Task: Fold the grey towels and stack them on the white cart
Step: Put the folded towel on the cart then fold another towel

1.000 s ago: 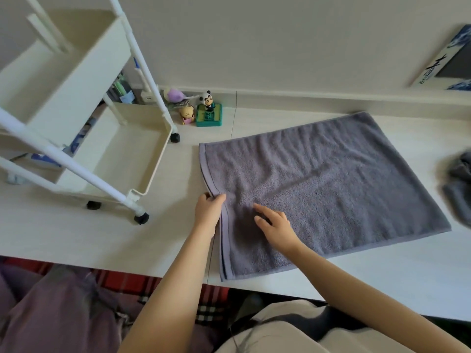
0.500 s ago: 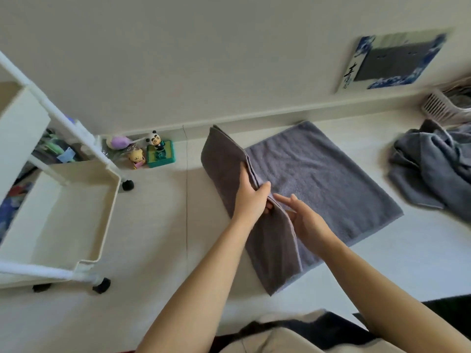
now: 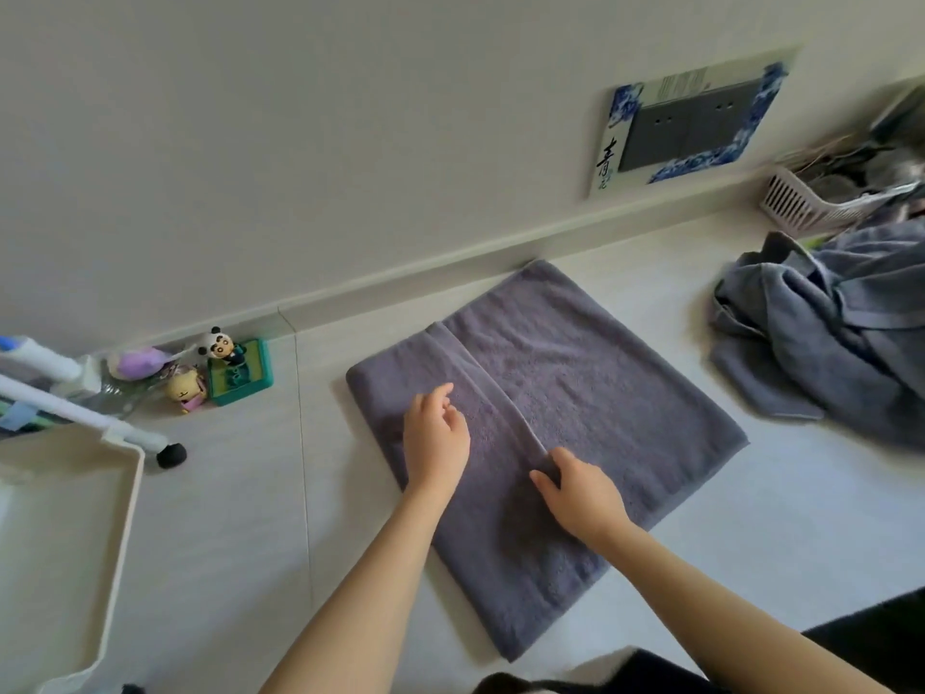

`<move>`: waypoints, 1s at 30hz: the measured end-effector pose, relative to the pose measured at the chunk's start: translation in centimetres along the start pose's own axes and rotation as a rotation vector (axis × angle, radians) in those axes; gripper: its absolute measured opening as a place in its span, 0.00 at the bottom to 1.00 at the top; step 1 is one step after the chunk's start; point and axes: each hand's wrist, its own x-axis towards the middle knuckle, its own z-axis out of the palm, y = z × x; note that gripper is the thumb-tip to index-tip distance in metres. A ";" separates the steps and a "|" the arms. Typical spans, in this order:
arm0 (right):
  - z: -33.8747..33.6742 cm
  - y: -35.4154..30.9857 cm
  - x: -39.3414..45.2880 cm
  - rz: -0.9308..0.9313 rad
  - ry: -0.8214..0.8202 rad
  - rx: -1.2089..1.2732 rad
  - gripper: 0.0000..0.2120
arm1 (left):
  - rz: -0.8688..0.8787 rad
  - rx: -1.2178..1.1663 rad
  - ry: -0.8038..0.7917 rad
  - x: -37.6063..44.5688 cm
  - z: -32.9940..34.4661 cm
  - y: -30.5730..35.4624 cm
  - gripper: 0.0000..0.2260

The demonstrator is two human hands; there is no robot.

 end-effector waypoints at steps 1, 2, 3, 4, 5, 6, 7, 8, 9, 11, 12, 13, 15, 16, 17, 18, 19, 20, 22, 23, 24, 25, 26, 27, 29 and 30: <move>0.0 -0.1 0.1 -0.019 0.033 -0.006 0.10 | 0.065 0.096 0.047 0.8 -0.2 -0.5 0.15; 0.1 -0.2 -0.2 -0.031 0.061 -0.015 0.11 | 0.130 0.182 0.087 1.3 -0.3 -1.2 0.15; 0.1 -0.2 -0.1 -0.039 0.090 -0.020 0.11 | 0.182 0.258 0.110 2.0 -0.1 -1.6 0.16; 0.2 -0.3 -0.2 -0.045 0.109 -0.038 0.12 | 0.210 0.315 0.093 2.2 -0.3 -2.1 0.19; 0.4 -0.1 0.0 -0.040 0.130 -0.076 0.12 | 0.227 0.390 0.018 2.4 -0.1 -2.4 0.22; 0.5 0.3 0.3 -0.018 0.135 -0.122 0.12 | 0.221 0.492 -0.102 2.5 0.4 -2.5 0.25; 0.7 0.4 0.3 -0.015 0.134 -0.185 0.13 | 0.227 0.619 -0.189 2.1 0.6 -3.0 0.28; 0.9 0.7 0.4 -0.013 0.136 -0.238 0.14 | 0.268 0.709 -0.220 1.9 1.1 -3.4 0.29; 1.2 1.0 0.5 -0.023 0.152 -0.283 0.14 | 0.293 0.759 -0.222 1.7 1.4 -3.7 0.30; 1.7 1.6 0.6 -0.045 0.188 -0.344 0.15 | 0.319 0.789 -0.201 1.8 2.0 -4.0 0.28; 1.8 1.9 0.7 -0.052 0.212 -0.348 0.15 | 0.332 0.795 -0.173 2.0 2.1 -3.9 0.28; 1.7 2.1 1.0 -0.059 0.241 -0.347 0.15 | 0.327 0.807 -0.172 2.2 2.2 -3.8 0.28; 1.4 2.9 1.8 -0.095 0.301 -0.352 0.12 | 0.311 0.824 -0.182 2.1 2.5 -3.8 0.28; 1.0 3.3 2.2 -0.131 0.345 -0.360 0.11 | 0.300 0.826 -0.167 1.8 2.5 -3.5 0.28; 0.6 3.8 2.7 -0.153 0.387 -0.377 0.11 | 0.280 0.842 -0.169 1.5 2.3 -3.0 0.28; 0.1 4.4 3.3 -0.178 0.418 -0.401 0.11 | 0.259 0.877 -0.185 1.1 2.1 -2.4 0.29; -0.7 5.1 3.7 -0.199 0.428 -0.433 0.12 | 0.231 0.934 -0.219 0.4 2.0 -2.0 0.30; -1.5 5.9 4.4 -0.202 0.442 -0.466 0.13 | 0.223 0.989 -0.238 -0.3 2.0 -1.6 0.31; -3.3 7.2 5.8 -0.170 0.505 -0.508 0.12 | 0.239 1.035 -0.239 -2.2 1.5 -0.1 0.31; -4.1 7.5 6.4 -0.141 0.535 -0.510 0.09 | 0.267 1.018 -0.247 -3.2 1.2 0.7 0.29; -4.6 7.6 6.9 -0.114 0.563 -0.500 0.06 | 0.287 0.978 -0.283 -3.8 1.5 1.0 0.27; -4.8 7.5 6.9 -0.095 0.574 -0.484 0.07 | 0.300 0.926 -0.311 -4.7 1.7 1.0 0.23; -4.8 7.1 6.7 -0.088 0.587 -0.463 0.07 | 0.320 0.877 -0.319 -5.2 1.9 1.2 0.20; -4.7 6.5 6.2 -0.101 0.609 -0.429 0.07 | 0.363 0.820 -0.276 -5.7 2.0 1.4 0.16; -3.1 5.3 4.2 -0.180 0.638 -0.334 0.11 | 0.449 0.743 -0.193 -6.5 2.6 1.3 0.12; -2.0 4.8 3.1 -0.237 0.630 -0.286 0.15 | 0.488 0.706 -0.185 -6.8 3.1 1.1 0.13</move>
